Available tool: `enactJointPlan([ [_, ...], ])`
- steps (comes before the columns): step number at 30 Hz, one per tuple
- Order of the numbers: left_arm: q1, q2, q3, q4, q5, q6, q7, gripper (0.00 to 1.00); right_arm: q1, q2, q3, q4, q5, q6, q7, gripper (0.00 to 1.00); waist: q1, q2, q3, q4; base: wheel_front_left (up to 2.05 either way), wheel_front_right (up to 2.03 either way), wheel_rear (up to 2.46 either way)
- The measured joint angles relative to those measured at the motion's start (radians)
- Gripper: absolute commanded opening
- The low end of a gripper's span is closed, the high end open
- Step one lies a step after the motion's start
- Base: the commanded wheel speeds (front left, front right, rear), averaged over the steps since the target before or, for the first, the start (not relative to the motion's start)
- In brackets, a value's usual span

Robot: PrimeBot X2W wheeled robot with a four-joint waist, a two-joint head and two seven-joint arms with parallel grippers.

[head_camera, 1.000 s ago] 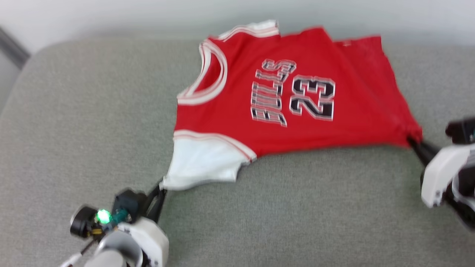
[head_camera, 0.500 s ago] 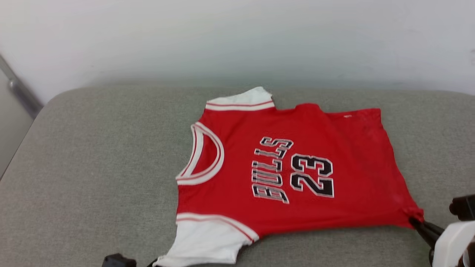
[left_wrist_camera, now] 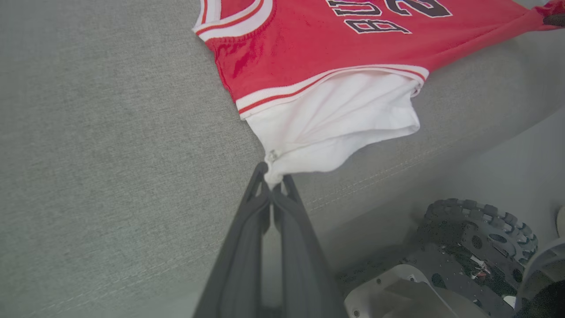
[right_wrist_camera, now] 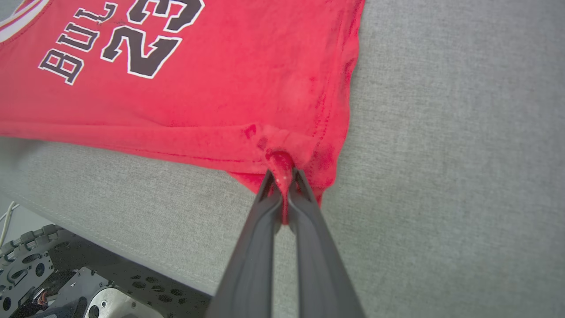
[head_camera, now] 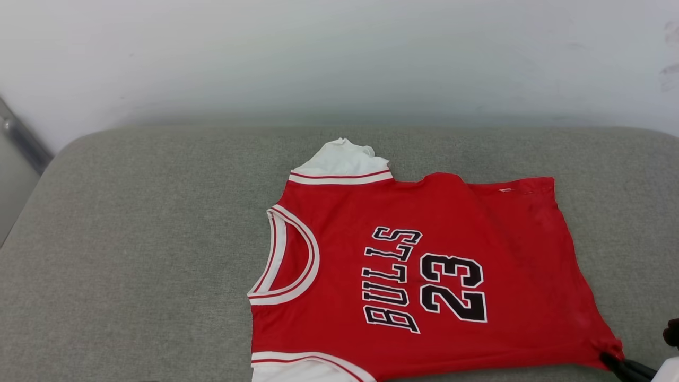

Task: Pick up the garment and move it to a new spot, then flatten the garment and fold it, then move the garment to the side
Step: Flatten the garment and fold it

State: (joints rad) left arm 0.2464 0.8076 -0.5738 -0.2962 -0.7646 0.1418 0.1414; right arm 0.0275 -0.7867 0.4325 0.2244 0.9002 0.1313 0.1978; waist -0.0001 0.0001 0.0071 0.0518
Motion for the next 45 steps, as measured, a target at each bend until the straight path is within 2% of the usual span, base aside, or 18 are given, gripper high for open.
enactJointPlan([
  [6, -0.089, -0.010, 0.027, -0.038, 0.037, -0.003, -0.028, 0.00, 0.018, 0.023, -0.101, -0.090, -0.022, 0.000, 0.056, 0.00, 0.0000, 0.0000, 0.032, -0.003, 0.00, 0.00, 0.00],
  [12, -0.240, -0.061, 0.046, -0.028, 0.076, -0.013, -0.040, 0.00, -0.024, 0.038, -0.173, -0.143, -0.051, 0.000, 0.122, 0.00, 0.0001, 0.0000, 0.096, -0.010, 0.00, 0.00, 0.00],
  [18, -0.400, -0.126, 0.056, 0.056, 0.091, -0.025, -0.035, 0.00, -0.130, 0.051, -0.189, -0.142, -0.091, 0.000, 0.176, 0.00, 0.0003, 0.0000, 0.188, -0.013, 0.00, 0.00, 0.00],
  [22, -0.492, -0.143, 0.049, 0.141, 0.104, -0.043, -0.012, 0.00, -0.184, 0.053, -0.169, -0.123, -0.126, 0.000, 0.205, 0.00, 0.0003, 0.0000, 0.250, -0.014, 0.00, 0.00, 0.00],
  [31, -0.628, -0.224, -0.018, 0.338, 0.173, -0.065, 0.004, 0.00, -0.275, 0.063, -0.116, -0.069, -0.150, 0.000, 0.222, 0.00, 0.0003, 0.0000, 0.336, -0.008, 0.00, 0.00, 0.00],
  [33, -0.644, -0.243, -0.022, 0.389, 0.196, -0.043, -0.013, 0.60, -0.287, 0.066, -0.106, -0.053, -0.153, 0.000, 0.222, 0.00, 0.0003, 0.0000, 0.341, -0.006, 0.00, 0.00, 0.00],
  [34, -0.649, -0.245, -0.029, 0.409, 0.213, -0.038, -0.021, 0.98, -0.293, 0.069, -0.105, -0.041, -0.158, 0.000, 0.221, 0.00, 0.0003, 0.0000, 0.342, -0.007, 0.00, 0.00, 0.00],
  [35, -0.650, -0.250, -0.030, 0.431, 0.219, -0.033, -0.031, 1.00, -0.298, 0.074, -0.103, -0.031, -0.168, 0.001, 0.216, 0.25, 0.0003, 0.0000, 0.342, -0.009, 0.00, 0.00, 0.00],
  [36, -0.650, -0.262, -0.030, 0.448, 0.219, -0.027, -0.042, 1.00, -0.303, 0.081, -0.102, -0.019, -0.177, 0.001, 0.215, 1.00, 0.0003, -0.0001, 0.339, -0.010, 0.00, 0.00, 0.00],
  [41, -0.638, -0.291, -0.024, 0.507, 0.187, -0.027, -0.075, 1.00, -0.312, 0.107, -0.094, 0.009, -0.192, 0.000, 0.196, 1.00, 0.0003, 0.0000, 0.312, -0.015, 0.00, 0.00, 0.00],
  [45, -0.593, -0.292, -0.002, 0.516, 0.165, 0.009, -0.084, 1.00, -0.309, 0.140, -0.096, 0.027, -0.185, 0.000, 0.193, 1.00, 0.0002, 0.0000, 0.272, -0.022, 0.00, 0.00, 0.00],
])
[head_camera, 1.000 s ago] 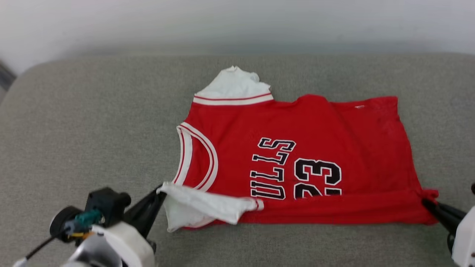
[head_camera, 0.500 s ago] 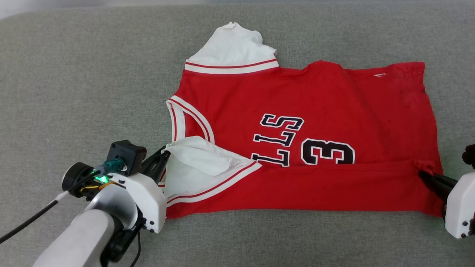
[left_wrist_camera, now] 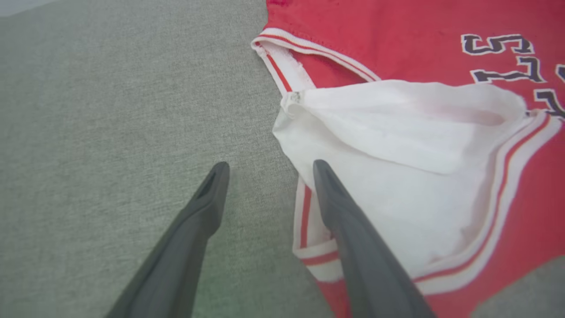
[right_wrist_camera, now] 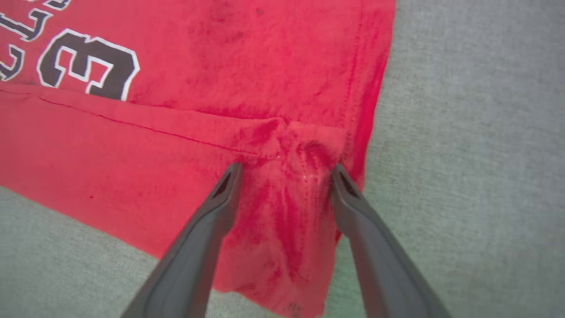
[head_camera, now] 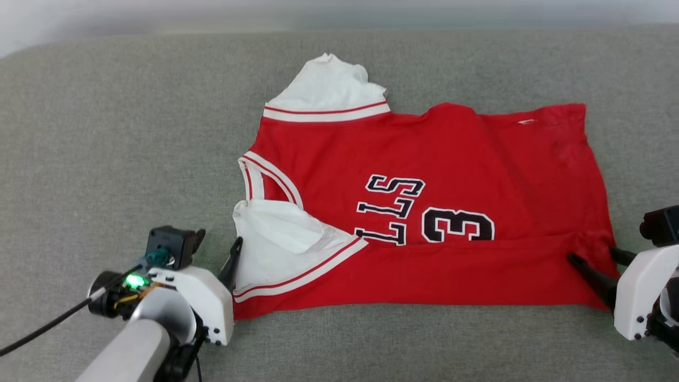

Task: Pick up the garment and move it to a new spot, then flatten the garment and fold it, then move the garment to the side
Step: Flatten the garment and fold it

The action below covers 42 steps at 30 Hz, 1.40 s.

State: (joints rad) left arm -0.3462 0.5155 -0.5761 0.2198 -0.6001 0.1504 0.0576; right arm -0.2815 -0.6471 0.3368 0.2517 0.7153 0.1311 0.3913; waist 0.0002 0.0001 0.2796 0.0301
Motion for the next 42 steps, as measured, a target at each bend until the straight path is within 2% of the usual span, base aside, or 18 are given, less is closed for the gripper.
enactJointPlan([
  [5, 0.096, 0.001, 0.028, -0.067, -0.057, 0.040, 0.011, 1.00, 0.033, 0.022, -0.033, 0.005, -0.005, 0.000, 0.029, 1.00, -0.0001, 0.0000, -0.061, -0.008, 0.00, 0.00, 0.00],
  [12, 0.225, 0.028, 0.053, -0.227, -0.125, 0.112, 0.086, 1.00, 0.135, 0.083, -0.173, -0.033, -0.047, 0.000, 0.115, 1.00, -0.0003, -0.0001, -0.107, -0.027, 0.00, 0.00, 0.00],
  [16, 0.269, 0.072, 0.060, -0.296, -0.125, 0.159, 0.137, 1.00, 0.185, 0.141, -0.244, -0.100, -0.075, 0.000, 0.145, 1.00, -0.0003, 0.0000, -0.100, -0.037, 0.00, 0.00, 0.00],
  [20, 0.297, 0.070, 0.050, -0.341, -0.145, 0.177, 0.171, 1.00, 0.212, 0.190, -0.302, -0.169, -0.104, 0.000, 0.163, 1.00, -0.0003, 0.0000, -0.078, -0.047, 0.00, 0.00, 0.00],
  [26, 0.285, 0.067, 0.036, -0.312, -0.119, 0.205, 0.188, 1.00, 0.237, 0.230, -0.336, -0.241, -0.139, 0.000, 0.195, 1.00, -0.0003, 0.0000, -0.035, -0.062, 0.00, 0.00, 0.00],
  [34, 0.246, 0.040, 0.030, -0.228, -0.128, 0.189, 0.188, 1.00, 0.240, 0.245, -0.355, -0.293, -0.154, 0.000, 0.217, 1.00, -0.0003, 0.0000, 0.008, -0.078, 0.00, 0.00, 0.00],
  [35, 0.241, 0.035, 0.029, -0.221, -0.143, 0.177, 0.195, 0.94, 0.240, 0.246, -0.355, -0.298, -0.155, 0.000, 0.218, 1.00, -0.0002, 0.0000, 0.011, -0.079, 0.00, 0.00, 0.00],
  [36, 0.237, 0.033, 0.026, -0.215, -0.151, 0.168, 0.198, 0.47, 0.240, 0.246, -0.355, -0.301, -0.158, 0.000, 0.221, 1.00, -0.0003, 0.0000, 0.013, -0.080, 0.00, 0.00, 0.00],
  [37, 0.234, 0.031, 0.023, -0.207, -0.153, 0.158, 0.200, 0.15, 0.240, 0.246, -0.354, -0.304, -0.164, 0.000, 0.221, 1.00, -0.0003, 0.0000, 0.014, -0.082, 0.00, 0.00, 0.00],
  [38, 0.232, 0.030, 0.021, -0.200, -0.156, 0.149, 0.200, 0.00, 0.240, 0.245, -0.352, -0.305, -0.169, 0.000, 0.223, 1.00, -0.0003, 0.0000, 0.013, -0.083, 0.00, 0.00, 0.00],
  [42, 0.227, 0.011, 0.016, -0.176, -0.171, 0.123, 0.188, 0.00, 0.243, 0.238, -0.354, -0.302, -0.191, 0.000, 0.229, 1.00, -0.0003, 0.0000, -0.004, -0.077, 0.00, 0.00, 0.00],
])
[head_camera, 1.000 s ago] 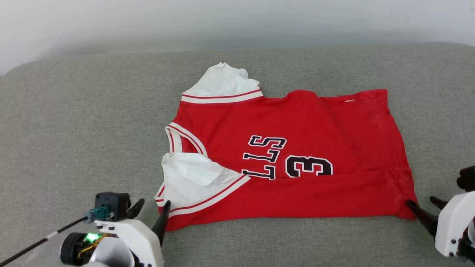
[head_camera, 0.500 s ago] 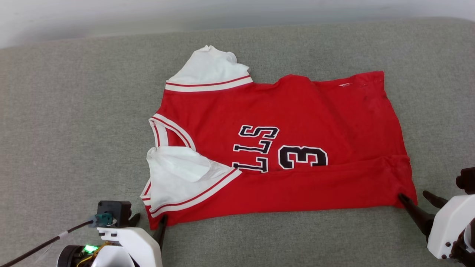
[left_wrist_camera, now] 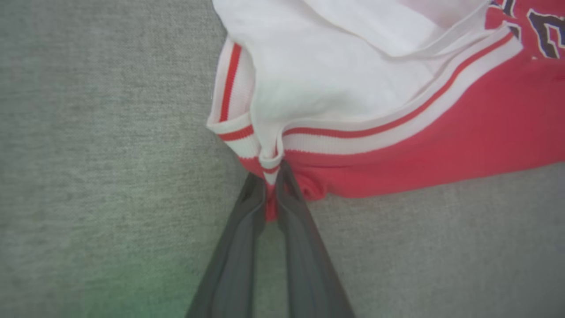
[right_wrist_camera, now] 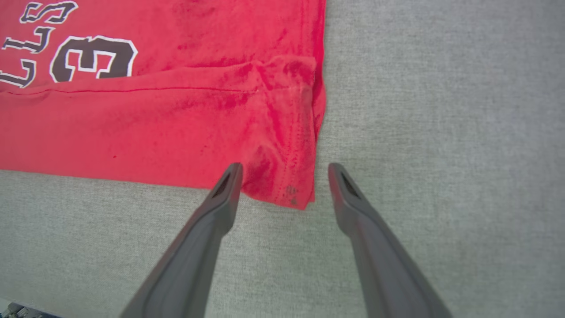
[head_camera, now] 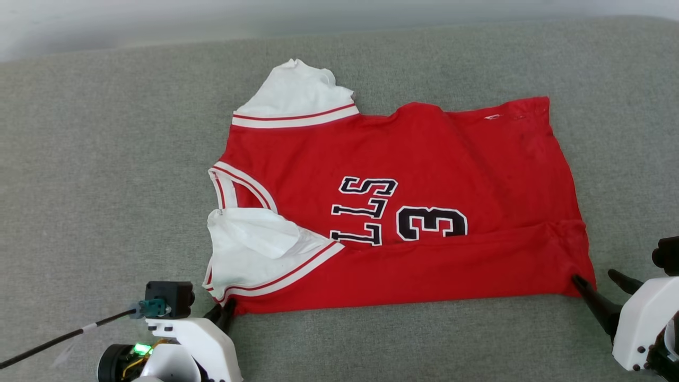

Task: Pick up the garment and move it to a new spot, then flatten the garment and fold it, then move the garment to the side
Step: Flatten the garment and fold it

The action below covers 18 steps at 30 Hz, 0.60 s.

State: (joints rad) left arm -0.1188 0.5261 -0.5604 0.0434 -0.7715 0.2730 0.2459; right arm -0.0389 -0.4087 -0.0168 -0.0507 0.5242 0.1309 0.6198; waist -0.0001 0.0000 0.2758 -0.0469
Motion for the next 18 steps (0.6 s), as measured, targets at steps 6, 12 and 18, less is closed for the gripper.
enactJointPlan([
  [6, 0.025, 0.005, -0.010, -0.030, 0.000, -0.010, -0.022, 0.00, 0.007, -0.004, -0.001, 0.028, -0.045, 0.000, 0.021, 1.00, 0.0001, 0.0000, -0.037, 0.025, 0.00, 0.00, 0.00],
  [12, 0.039, 0.016, -0.017, -0.132, 0.021, -0.004, -0.038, 0.00, 0.001, 0.010, -0.023, 0.097, -0.106, 0.000, 0.032, 1.00, 0.0001, 0.0000, -0.047, 0.061, 0.00, 0.00, 0.00],
  [18, 0.041, 0.022, -0.030, -0.208, 0.038, 0.009, -0.026, 0.00, -0.030, 0.023, -0.025, 0.160, -0.126, 0.000, 0.036, 1.00, 0.0001, 0.0000, -0.025, 0.089, 0.00, 0.00, 0.00],
])
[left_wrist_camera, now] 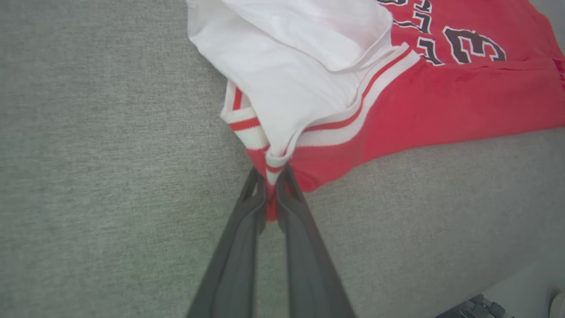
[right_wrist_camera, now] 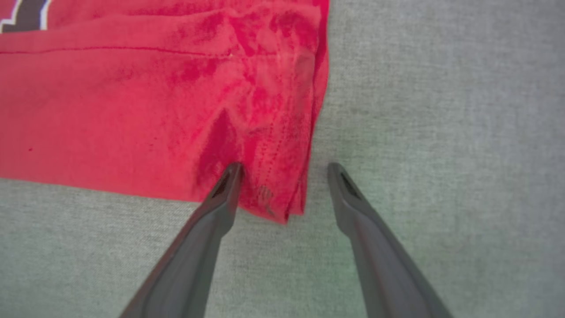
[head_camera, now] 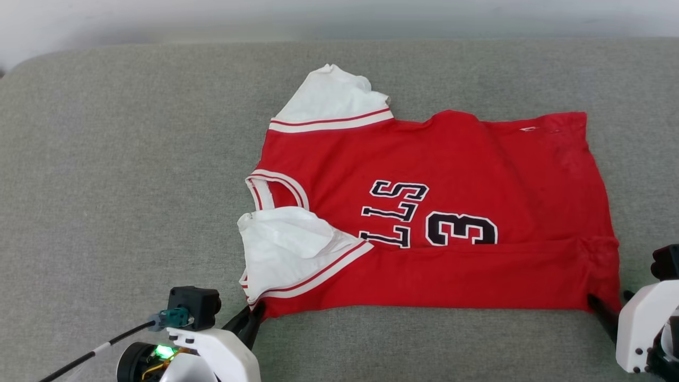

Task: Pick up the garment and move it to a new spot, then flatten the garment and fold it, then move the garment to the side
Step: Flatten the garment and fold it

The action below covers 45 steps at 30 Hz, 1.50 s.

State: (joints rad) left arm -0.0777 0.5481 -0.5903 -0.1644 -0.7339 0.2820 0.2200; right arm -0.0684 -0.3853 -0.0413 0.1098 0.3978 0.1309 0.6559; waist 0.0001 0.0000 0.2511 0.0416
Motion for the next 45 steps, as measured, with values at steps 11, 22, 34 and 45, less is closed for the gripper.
enactJointPlan([
  [11, -0.008, 0.003, -0.012, -0.012, 0.016, 0.013, 0.011, 0.00, -0.040, -0.024, 0.060, 0.076, 0.003, -0.001, -0.041, 0.00, -0.0001, 0.0000, 0.030, 0.029, 0.00, 0.00, 0.00],
  [22, 0.113, 0.045, -0.001, 0.009, -0.020, 0.014, -0.022, 0.00, 0.046, -0.032, 0.053, 0.048, 0.035, 0.000, -0.050, 0.00, 0.0000, 0.0000, -0.064, -0.009, 0.00, 0.00, 0.00],
  [34, 0.202, 0.077, -0.033, 0.032, -0.042, 0.006, -0.010, 0.00, 0.218, -0.053, -0.042, -0.083, 0.041, 0.001, 0.059, 0.00, -0.0001, 0.0000, -0.119, -0.029, 0.00, 0.00, 0.00],
  [45, 0.172, 0.038, -0.032, 0.107, -0.035, -0.037, -0.089, 1.00, 0.215, -0.018, -0.033, -0.044, 0.045, 0.000, 0.021, 1.00, -0.0001, 0.0000, -0.123, -0.021, 0.00, 0.00, 0.00],
])
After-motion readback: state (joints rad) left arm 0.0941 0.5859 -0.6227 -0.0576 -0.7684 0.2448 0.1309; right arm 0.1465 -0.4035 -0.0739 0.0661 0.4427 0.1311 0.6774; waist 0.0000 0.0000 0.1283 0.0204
